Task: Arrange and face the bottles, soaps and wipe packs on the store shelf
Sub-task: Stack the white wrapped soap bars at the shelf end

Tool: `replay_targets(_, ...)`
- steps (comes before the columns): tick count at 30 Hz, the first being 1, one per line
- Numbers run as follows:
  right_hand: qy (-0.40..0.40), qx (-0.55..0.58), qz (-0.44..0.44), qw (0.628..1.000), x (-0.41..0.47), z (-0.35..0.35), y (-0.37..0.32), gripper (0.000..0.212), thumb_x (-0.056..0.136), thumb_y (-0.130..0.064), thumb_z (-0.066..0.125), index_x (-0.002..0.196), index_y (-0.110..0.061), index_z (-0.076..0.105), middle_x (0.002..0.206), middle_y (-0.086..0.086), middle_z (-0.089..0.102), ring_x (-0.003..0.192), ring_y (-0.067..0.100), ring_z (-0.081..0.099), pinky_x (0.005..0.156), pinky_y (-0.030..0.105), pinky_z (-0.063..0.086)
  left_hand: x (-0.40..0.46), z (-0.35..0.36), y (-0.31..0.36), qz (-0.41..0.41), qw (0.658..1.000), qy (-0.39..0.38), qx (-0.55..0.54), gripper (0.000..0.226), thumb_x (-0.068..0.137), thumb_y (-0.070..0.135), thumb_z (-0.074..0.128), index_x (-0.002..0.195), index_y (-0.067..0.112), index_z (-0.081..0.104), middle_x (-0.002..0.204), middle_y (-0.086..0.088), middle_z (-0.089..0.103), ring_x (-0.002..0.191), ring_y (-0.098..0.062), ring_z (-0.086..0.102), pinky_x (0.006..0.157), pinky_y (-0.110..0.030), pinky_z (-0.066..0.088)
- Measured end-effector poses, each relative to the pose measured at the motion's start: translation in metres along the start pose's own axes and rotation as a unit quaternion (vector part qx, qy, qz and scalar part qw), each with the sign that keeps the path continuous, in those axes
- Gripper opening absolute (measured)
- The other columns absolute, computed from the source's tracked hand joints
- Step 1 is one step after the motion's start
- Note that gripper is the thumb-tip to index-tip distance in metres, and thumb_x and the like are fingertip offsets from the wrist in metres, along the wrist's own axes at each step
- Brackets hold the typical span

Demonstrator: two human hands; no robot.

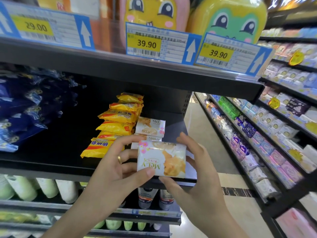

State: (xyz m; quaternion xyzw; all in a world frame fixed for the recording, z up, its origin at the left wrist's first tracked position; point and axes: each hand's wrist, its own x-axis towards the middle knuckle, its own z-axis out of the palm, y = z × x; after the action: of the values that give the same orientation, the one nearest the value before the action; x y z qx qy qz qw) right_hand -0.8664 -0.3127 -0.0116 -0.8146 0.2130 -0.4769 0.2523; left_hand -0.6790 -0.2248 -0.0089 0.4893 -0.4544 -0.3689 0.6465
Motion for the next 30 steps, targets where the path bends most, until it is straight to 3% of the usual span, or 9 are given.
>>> replay_targets(7, -0.02, 0.045, 0.061, 0.997, 0.003, 0.002, -0.003, 0.075, 0.075, -0.022, 0.09, 0.134, -0.047, 0.051, 0.131, -0.01, 0.06, 0.114, 0.019, 0.067, 0.083, 0.027, 0.06, -0.003, -0.005, 0.002, 0.003, 1.0, -0.009, 0.002, 0.059, 0.073, 0.011, 0.083, 0.116, 0.047, 0.063, 0.112, -0.009, 0.075, 0.099, -0.03, 0.076, 0.077, -0.027, 0.061)
replay_targets(10, -0.028, 0.06, 0.093, 0.994, 0.003, 0.001, -0.004, 0.078, 0.072, -0.015, 0.093, 0.128, -0.051, 0.054, 0.123, -0.009, 0.066, 0.109, 0.019, 0.07, 0.08, 0.024, 0.06, -0.004, -0.01, 0.004, 0.007, 0.999, -0.04, 0.03, 0.062, 0.079, 0.029, 0.089, 0.128, 0.049, 0.056, 0.119, -0.004, 0.074, 0.107, -0.026, 0.073, 0.083, -0.033, 0.06)
replay_targets(13, -0.031, 0.095, 0.142, 0.985, 0.002, -0.001, -0.002, 0.079, 0.071, -0.008, 0.093, 0.126, -0.052, 0.056, 0.119, -0.005, 0.07, 0.106, 0.019, 0.071, 0.081, 0.031, 0.061, -0.002, -0.017, 0.003, 0.011, 0.994, -0.057, 0.088, 0.071, 0.075, 0.039, 0.076, 0.138, 0.054, 0.048, 0.133, 0.008, 0.067, 0.12, -0.019, 0.067, 0.093, -0.038, 0.054)
replay_targets(17, -0.035, 0.117, 0.188, 0.975, 0.003, -0.003, -0.001, 0.077, 0.071, -0.005, 0.092, 0.127, -0.046, 0.058, 0.117, -0.006, 0.073, 0.107, 0.017, 0.071, 0.088, 0.041, 0.061, 0.001, -0.017, 0.003, 0.02, 0.987, -0.063, 0.144, 0.085, 0.077, 0.003, 0.055, 0.136, 0.063, 0.046, 0.14, 0.023, 0.057, 0.133, -0.009, 0.055, 0.096, -0.033, 0.052)
replay_targets(19, -0.039, 0.12, 0.204, 0.971, 0.005, -0.005, -0.001, 0.076, 0.071, -0.005, 0.092, 0.128, -0.042, 0.058, 0.114, -0.007, 0.075, 0.106, 0.017, 0.072, 0.091, 0.044, 0.06, -0.001, -0.013, 0.007, 0.016, 0.979, -0.056, 0.196, 0.092, 0.086, -0.009, 0.054, 0.133, 0.069, 0.043, 0.139, 0.03, 0.054, 0.132, -0.001, 0.052, 0.091, -0.027, 0.053)
replay_targets(24, -0.055, 0.168, 0.251, 0.952, 0.011, -0.008, 0.002, 0.069, 0.067, -0.014, 0.095, 0.118, -0.046, 0.062, 0.113, -0.003, 0.076, 0.101, 0.02, 0.074, 0.09, 0.051, 0.059, 0.001, -0.009, 0.007, 0.09, 0.954, -0.044, 0.283, 0.085, 0.089, -0.003, 0.07, 0.142, 0.059, 0.045, 0.148, 0.026, 0.045, 0.141, -0.004, 0.043, 0.105, -0.03, 0.048)
replay_targets(27, -0.067, 0.219, 0.278, 0.933, 0.015, -0.011, 0.003, 0.063, 0.061, -0.026, 0.093, 0.116, -0.042, 0.065, 0.115, 0.002, 0.075, 0.101, 0.024, 0.074, 0.085, 0.048, 0.061, 0.007, -0.008, 0.003, 0.12, 0.949, -0.033, 0.289, 0.077, 0.086, 0.001, 0.076, 0.14, 0.052, 0.052, 0.15, 0.021, 0.046, 0.142, -0.007, 0.043, 0.104, -0.03, 0.05)
replay_targets(30, -0.09, 0.224, 0.291, 0.926, 0.019, -0.013, 0.001, 0.056, 0.065, -0.026, 0.092, 0.115, -0.035, 0.068, 0.114, 0.001, 0.076, 0.098, 0.02, 0.075, 0.077, 0.031, 0.059, 0.011, -0.007, 0.001, 0.145, 0.95, -0.022, 0.274, 0.064, 0.084, 0.008, 0.08, 0.131, 0.047, 0.062, 0.146, 0.019, 0.05, 0.141, -0.006, 0.045, 0.1, -0.021, 0.05)
